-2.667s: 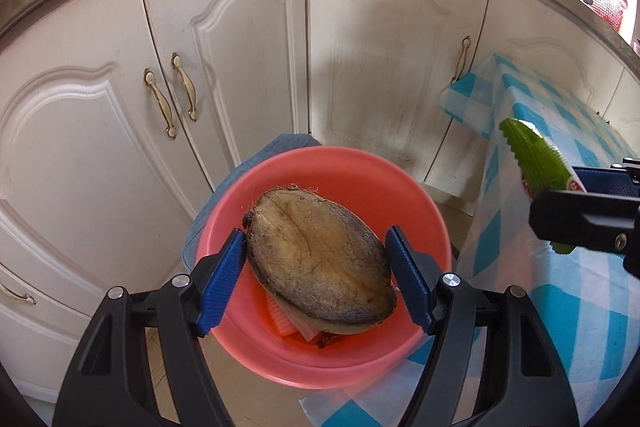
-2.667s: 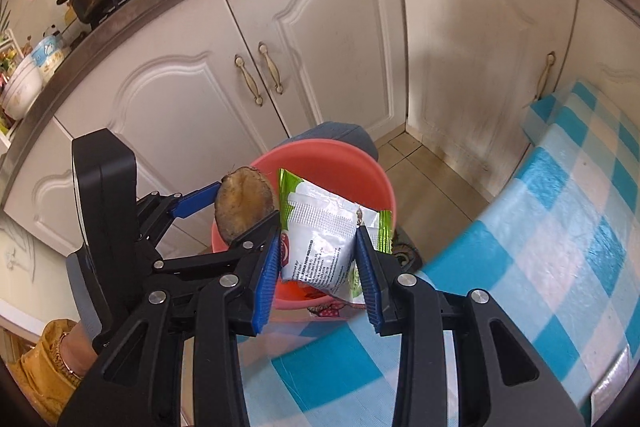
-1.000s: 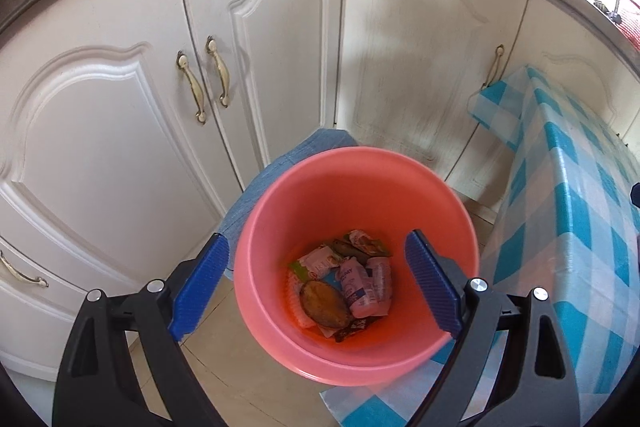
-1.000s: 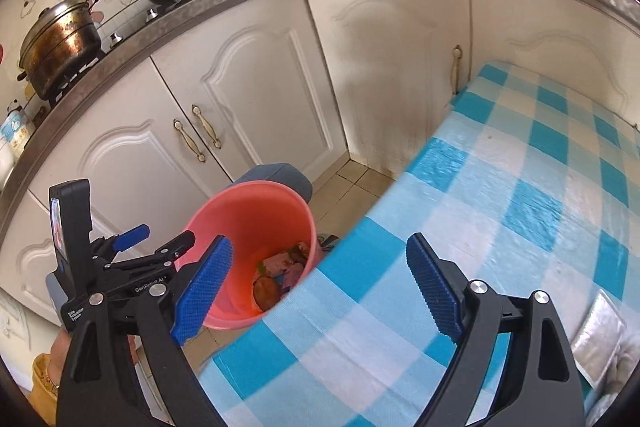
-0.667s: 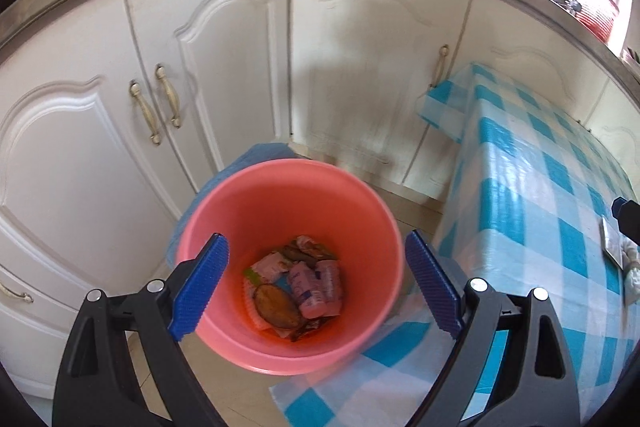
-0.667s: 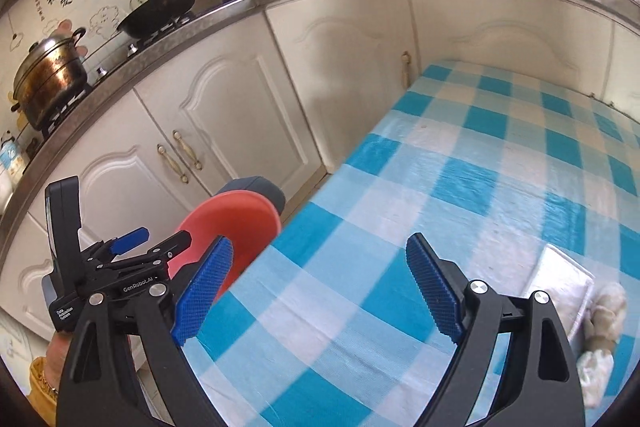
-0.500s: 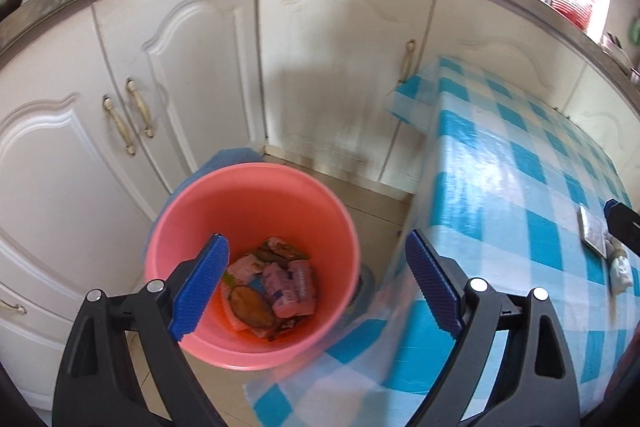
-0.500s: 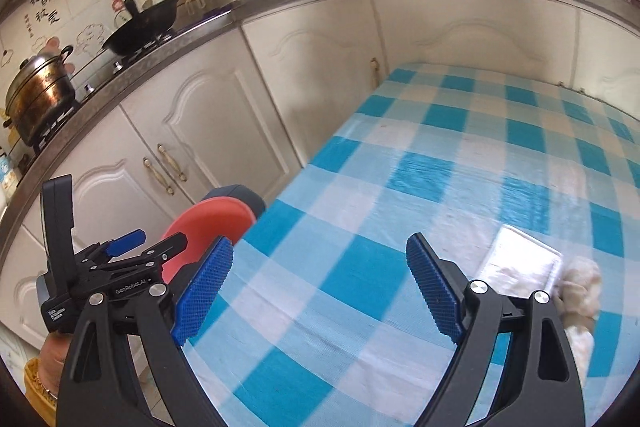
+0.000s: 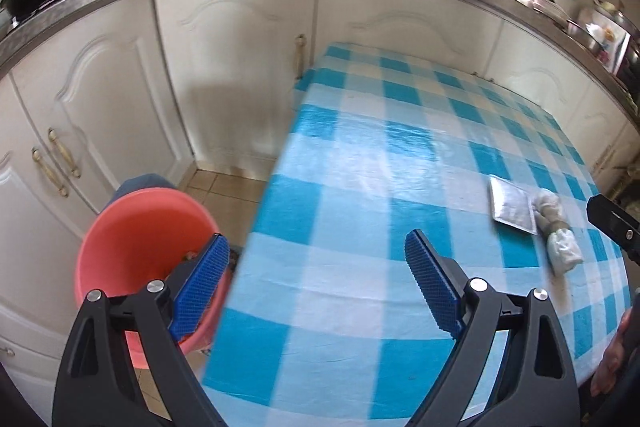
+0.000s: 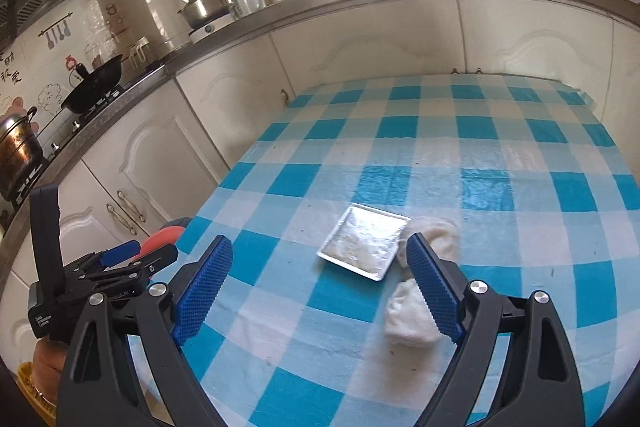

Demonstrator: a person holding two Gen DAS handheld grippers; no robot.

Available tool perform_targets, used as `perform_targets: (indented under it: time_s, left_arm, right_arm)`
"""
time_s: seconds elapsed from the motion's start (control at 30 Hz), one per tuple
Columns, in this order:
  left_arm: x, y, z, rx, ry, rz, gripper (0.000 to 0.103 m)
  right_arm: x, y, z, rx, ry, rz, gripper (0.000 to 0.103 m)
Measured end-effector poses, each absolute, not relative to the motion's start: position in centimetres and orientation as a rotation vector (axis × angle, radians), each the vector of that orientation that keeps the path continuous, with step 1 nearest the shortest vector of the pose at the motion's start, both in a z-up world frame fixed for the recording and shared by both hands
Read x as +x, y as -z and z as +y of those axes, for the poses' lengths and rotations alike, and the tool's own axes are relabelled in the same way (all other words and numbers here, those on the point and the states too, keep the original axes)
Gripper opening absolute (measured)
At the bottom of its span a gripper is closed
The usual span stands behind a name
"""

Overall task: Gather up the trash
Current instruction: 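Move both open tools back over the table, then grasp the silver foil tray with the left tool while the right tool grasps the white cloth roll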

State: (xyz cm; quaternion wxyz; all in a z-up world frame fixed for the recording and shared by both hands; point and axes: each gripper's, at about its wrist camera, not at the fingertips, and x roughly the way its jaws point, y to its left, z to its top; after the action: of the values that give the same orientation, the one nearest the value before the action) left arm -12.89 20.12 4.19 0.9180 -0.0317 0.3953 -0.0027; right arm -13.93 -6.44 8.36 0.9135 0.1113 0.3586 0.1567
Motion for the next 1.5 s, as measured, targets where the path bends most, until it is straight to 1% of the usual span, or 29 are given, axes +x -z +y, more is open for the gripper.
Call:
perform_targets:
  time_s: [0.37, 0.63, 0.93, 1.37, 1.5]
  left_arm:
    - [-11.7, -4.3, 13.8, -0.016, 0.121, 0.835, 0.090]
    - [-10.6, -3.2, 10.8, 0.028, 0.168, 0.871, 0.090]
    - [-9.6, -2.6, 9.3, 0.032, 0.207, 0.878, 0.090]
    - [-9.7, -2.1, 9.4, 0.031, 0.254, 0.865, 0.090]
    - [-9.6, -1.9, 9.7, 0.023, 0.262, 0.861, 0.090]
  right_arm:
    - [-14.6, -7.2, -12.0, 0.297, -0.223, 0.735, 0.088]
    - [-14.0, -5.8, -12.8, 0.286, -0.227, 0.771, 0.088]
    - [-13.1, -4.2, -11.8, 0.245, -0.270, 0.838, 0.088]
    - [-11.6, -3.3, -11.5, 0.211, -0.291, 0.866, 0.088]
    - [-11.1, -3.0, -11.3, 0.202, -0.293, 0.880, 0.078]
